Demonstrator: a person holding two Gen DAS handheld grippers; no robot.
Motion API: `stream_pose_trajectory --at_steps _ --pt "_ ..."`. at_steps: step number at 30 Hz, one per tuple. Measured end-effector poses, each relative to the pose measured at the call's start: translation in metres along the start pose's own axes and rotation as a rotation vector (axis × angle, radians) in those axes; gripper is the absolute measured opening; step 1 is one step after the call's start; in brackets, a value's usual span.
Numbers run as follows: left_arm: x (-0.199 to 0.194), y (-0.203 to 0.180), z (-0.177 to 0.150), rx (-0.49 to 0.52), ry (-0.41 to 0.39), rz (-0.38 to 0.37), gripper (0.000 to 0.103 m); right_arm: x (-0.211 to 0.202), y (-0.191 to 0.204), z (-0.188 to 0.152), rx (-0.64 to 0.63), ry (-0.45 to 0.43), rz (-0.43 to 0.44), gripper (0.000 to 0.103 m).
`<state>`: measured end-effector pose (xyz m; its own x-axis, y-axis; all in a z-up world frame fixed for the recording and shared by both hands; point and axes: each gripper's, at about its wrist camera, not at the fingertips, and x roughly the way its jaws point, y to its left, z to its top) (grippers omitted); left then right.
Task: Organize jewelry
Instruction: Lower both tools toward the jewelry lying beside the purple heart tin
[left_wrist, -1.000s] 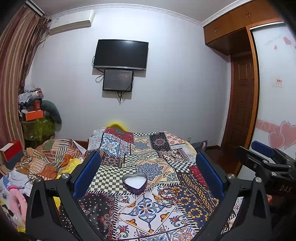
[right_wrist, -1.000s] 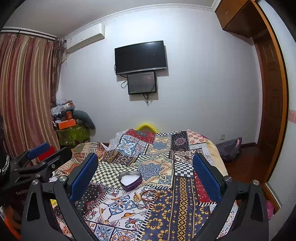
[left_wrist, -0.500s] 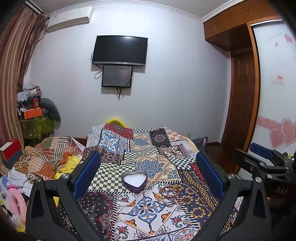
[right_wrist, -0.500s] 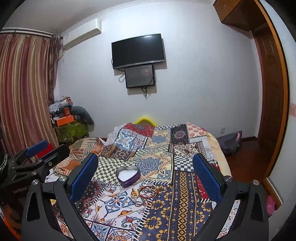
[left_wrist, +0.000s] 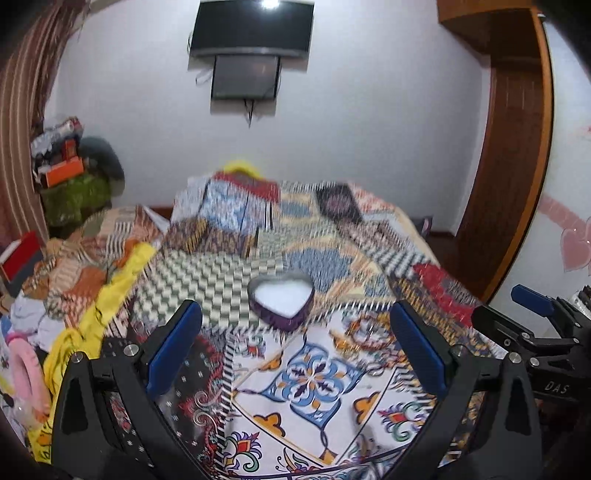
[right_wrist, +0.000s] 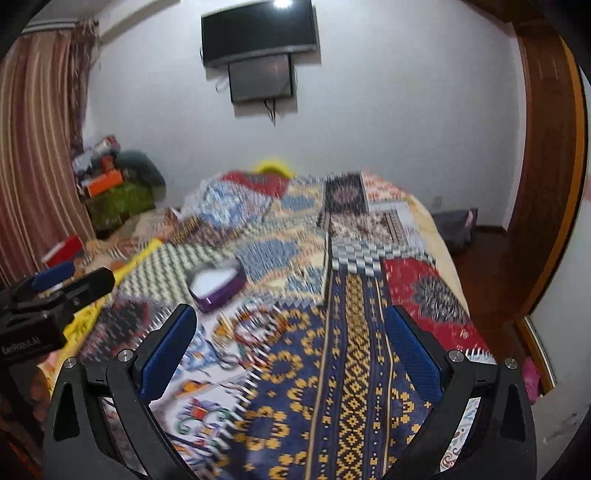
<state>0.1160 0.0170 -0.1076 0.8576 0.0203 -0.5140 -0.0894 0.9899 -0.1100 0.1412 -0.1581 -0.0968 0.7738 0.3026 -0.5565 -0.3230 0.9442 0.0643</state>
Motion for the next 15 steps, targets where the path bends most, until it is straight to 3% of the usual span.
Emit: stream_pose_trajectory --at_steps 3,6,11,15 --pt "0.024 0.004 -0.011 -0.021 0.085 0.001 0.085 0.017 -0.005 -0.008 -0.023 0.056 0.0 0.101" --pt "0.045 0.008 -0.021 -0.034 0.152 -0.021 0.083 0.029 -0.008 -0.013 -0.042 0.102 0.02 0.098" --pt "0.068 0.002 -0.031 -0.001 0.231 -0.059 0.075 0.05 -0.012 -0.013 -0.072 0.163 0.078 0.082" --pt "0.087 0.0 -0.034 0.003 0.313 -0.123 0.059 0.065 -0.013 -0.011 -0.085 0.212 0.128 0.071"
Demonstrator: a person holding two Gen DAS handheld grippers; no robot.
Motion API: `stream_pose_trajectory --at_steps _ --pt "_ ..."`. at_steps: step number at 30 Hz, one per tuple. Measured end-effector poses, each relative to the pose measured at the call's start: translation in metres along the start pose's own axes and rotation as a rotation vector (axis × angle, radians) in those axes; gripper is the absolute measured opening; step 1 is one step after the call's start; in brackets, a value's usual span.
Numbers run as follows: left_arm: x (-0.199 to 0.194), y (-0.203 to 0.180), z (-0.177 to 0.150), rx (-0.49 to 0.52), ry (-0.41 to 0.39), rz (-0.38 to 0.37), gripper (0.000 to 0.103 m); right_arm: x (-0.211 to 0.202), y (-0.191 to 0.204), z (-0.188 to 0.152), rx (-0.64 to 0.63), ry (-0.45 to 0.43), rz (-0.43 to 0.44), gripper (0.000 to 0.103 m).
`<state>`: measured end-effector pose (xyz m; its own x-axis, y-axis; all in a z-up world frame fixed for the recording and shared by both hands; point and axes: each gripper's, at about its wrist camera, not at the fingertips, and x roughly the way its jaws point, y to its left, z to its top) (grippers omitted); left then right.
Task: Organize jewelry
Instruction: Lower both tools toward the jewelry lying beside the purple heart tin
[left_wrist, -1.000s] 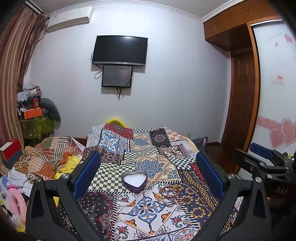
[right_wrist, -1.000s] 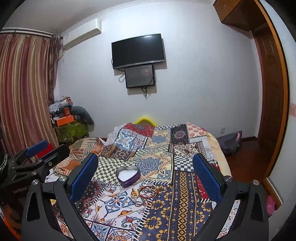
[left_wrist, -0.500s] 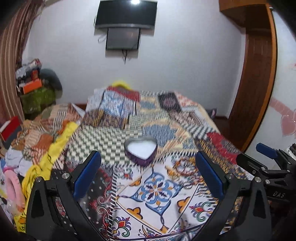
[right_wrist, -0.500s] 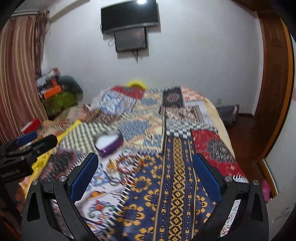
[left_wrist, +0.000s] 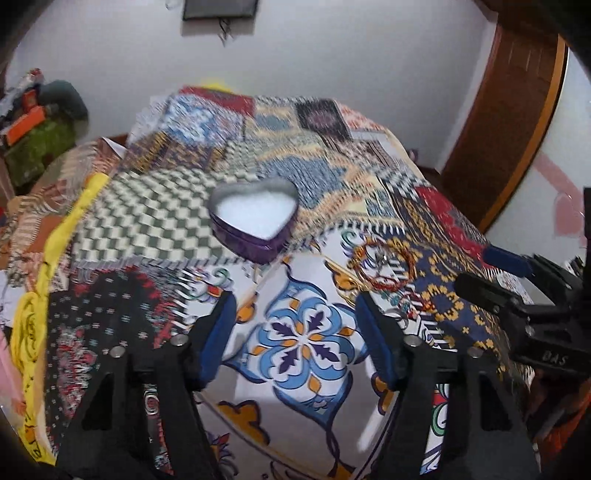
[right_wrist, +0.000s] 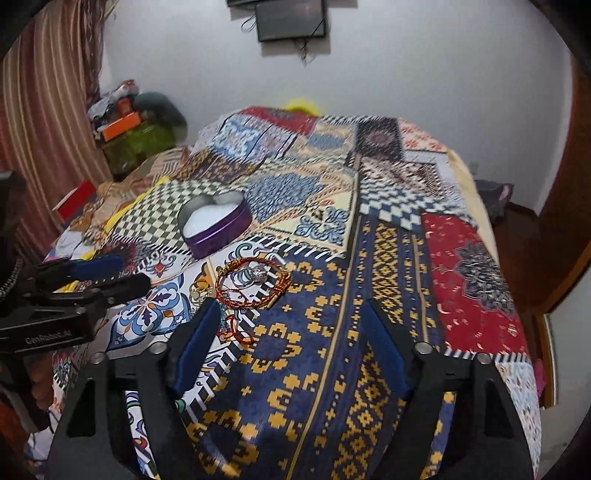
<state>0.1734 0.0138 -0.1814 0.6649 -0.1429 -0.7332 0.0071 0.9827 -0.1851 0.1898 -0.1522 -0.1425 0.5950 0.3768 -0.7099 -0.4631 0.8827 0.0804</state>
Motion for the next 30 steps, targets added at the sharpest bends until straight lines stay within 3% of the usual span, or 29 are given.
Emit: stream_pose_trajectory --at_steps 3,9,12,23,26,30 --pt "0.013 -0.002 0.003 0.014 0.053 -0.04 0.048 0.009 -0.002 0.005 -0.009 0.031 0.037 0.064" --pt "0.026 -0.012 0.011 0.057 0.094 -0.098 0.044 0.016 -0.004 0.004 -0.015 0.067 0.08 0.057" --pt "0.033 -0.017 0.014 0.074 0.106 -0.115 0.036 0.018 -0.005 0.003 -0.014 0.082 0.087 0.052" --pt "0.05 -0.028 0.018 0.109 0.103 -0.099 0.035 0.021 -0.003 -0.005 -0.015 0.112 0.119 0.04" --pt "0.052 -0.031 0.017 0.125 0.104 -0.098 0.021 0.021 -0.002 -0.006 -0.013 0.115 0.129 0.038" --pt "0.051 -0.031 0.015 0.123 0.096 -0.103 0.021 0.021 0.001 -0.007 -0.023 0.119 0.139 0.036"
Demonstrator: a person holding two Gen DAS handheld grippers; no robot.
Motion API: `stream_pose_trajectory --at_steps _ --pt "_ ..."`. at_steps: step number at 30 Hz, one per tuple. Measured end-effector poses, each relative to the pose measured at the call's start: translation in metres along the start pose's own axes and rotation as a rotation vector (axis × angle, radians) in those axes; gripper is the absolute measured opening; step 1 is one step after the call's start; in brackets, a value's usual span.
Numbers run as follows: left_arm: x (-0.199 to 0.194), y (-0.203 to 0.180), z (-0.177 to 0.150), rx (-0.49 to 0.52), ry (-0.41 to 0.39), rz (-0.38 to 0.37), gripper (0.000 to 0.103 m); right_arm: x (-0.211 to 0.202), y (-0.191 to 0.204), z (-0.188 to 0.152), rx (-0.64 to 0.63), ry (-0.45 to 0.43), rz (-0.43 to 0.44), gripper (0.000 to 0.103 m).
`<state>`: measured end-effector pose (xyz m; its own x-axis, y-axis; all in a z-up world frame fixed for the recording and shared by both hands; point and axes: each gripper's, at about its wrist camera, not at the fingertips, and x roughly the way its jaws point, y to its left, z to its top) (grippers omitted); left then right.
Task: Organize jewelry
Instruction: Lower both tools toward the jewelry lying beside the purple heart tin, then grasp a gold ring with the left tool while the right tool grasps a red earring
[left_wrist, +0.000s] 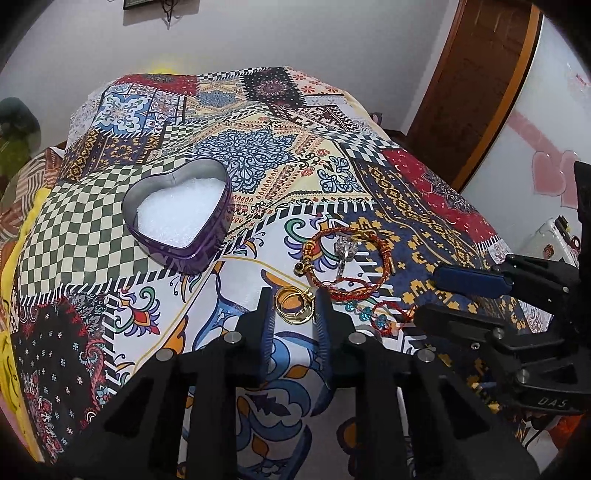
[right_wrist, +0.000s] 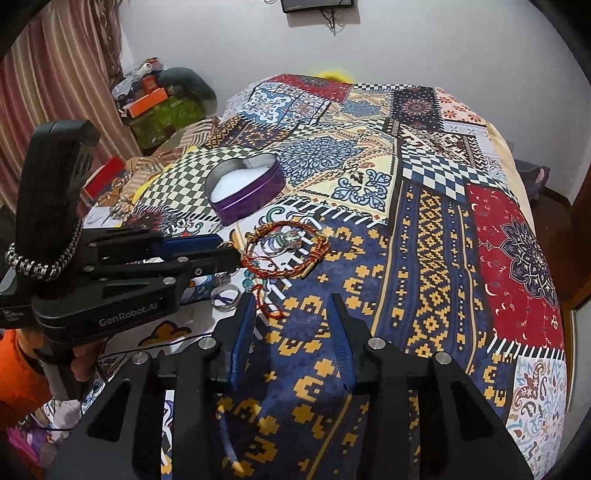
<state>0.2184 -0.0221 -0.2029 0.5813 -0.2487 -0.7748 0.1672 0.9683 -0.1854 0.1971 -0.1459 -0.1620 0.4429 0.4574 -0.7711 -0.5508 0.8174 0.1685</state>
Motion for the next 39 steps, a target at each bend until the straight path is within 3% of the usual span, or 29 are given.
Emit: stream_pose_trajectory --at_steps 6,7,9,17,20,25,27,29,39 --pt "-0.008 -0.002 -0.005 -0.003 -0.015 -0.01 0.02 0.001 0.007 0.0 -0.021 0.012 0.013 0.032" --pt "-0.012 -0.002 -0.005 -0.005 -0.021 -0.011 0.017 0.001 0.008 -0.001 -0.023 0.012 0.014 0.032" --pt "-0.016 0.0 -0.006 -0.009 -0.021 -0.021 0.001 0.002 0.01 0.0 -0.032 0.016 0.017 0.032" --pt "-0.027 0.008 -0.015 -0.02 -0.017 -0.003 0.001 0.013 0.017 0.004 -0.068 0.041 0.008 0.025" --pt "-0.028 0.012 -0.019 -0.03 -0.009 -0.01 0.003 0.016 0.02 0.005 -0.089 0.05 -0.001 0.025" --pt "-0.028 0.019 -0.023 -0.055 0.004 -0.024 0.014 0.024 0.027 0.008 -0.144 0.072 -0.024 0.022" --pt "-0.028 0.018 -0.023 -0.049 0.005 -0.027 0.019 0.026 0.03 0.009 -0.165 0.076 -0.035 0.019" --pt "-0.027 0.016 -0.023 -0.037 0.002 -0.019 0.022 0.027 0.034 0.009 -0.179 0.077 -0.038 0.01" --pt "-0.021 0.012 -0.014 -0.01 0.006 -0.028 0.023 0.021 0.024 0.01 -0.113 0.055 -0.011 0.007"
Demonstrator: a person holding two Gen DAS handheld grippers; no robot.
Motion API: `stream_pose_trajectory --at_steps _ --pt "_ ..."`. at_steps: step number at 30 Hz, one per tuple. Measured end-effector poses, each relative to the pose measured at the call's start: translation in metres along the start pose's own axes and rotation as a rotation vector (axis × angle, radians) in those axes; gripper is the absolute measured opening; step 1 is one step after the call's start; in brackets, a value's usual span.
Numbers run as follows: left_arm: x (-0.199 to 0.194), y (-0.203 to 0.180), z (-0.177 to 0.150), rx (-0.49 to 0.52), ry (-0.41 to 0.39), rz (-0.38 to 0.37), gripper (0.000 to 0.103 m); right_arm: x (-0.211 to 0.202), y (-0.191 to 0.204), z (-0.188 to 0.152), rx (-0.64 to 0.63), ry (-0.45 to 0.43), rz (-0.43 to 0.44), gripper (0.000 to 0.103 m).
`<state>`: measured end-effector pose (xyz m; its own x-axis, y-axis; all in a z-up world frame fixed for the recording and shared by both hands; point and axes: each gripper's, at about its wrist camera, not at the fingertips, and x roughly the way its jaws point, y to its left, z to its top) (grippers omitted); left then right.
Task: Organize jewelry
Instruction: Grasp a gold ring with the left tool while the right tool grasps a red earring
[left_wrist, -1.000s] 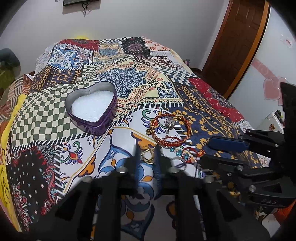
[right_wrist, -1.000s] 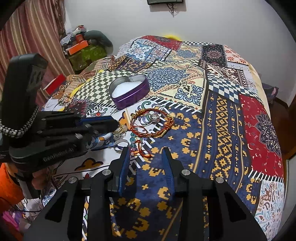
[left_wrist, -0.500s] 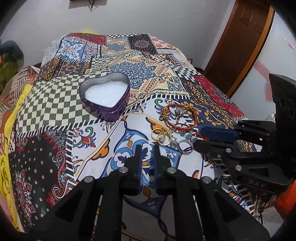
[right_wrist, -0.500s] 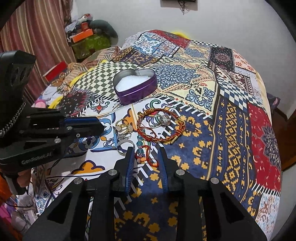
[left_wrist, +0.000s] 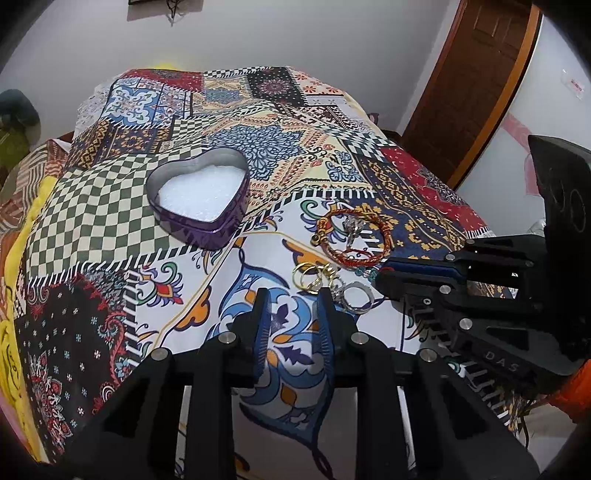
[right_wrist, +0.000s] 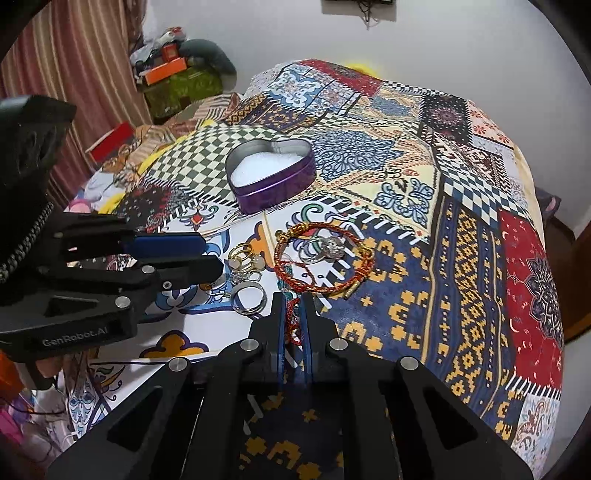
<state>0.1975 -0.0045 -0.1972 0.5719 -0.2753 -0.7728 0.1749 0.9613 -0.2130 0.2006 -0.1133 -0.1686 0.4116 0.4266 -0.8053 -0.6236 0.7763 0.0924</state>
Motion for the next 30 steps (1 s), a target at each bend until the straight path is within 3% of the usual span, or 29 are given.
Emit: stream_pose_trajectory --at_steps 23,30 --pt "0.022 -0.003 0.014 -0.009 0.007 -0.018 0.023 -0.029 -0.006 0.005 0.018 -0.087 0.007 0.007" --pt "0.02 -0.011 0.011 0.037 -0.017 0.024 0.021 -0.033 -0.005 0.005 0.022 -0.099 0.0 0.007"
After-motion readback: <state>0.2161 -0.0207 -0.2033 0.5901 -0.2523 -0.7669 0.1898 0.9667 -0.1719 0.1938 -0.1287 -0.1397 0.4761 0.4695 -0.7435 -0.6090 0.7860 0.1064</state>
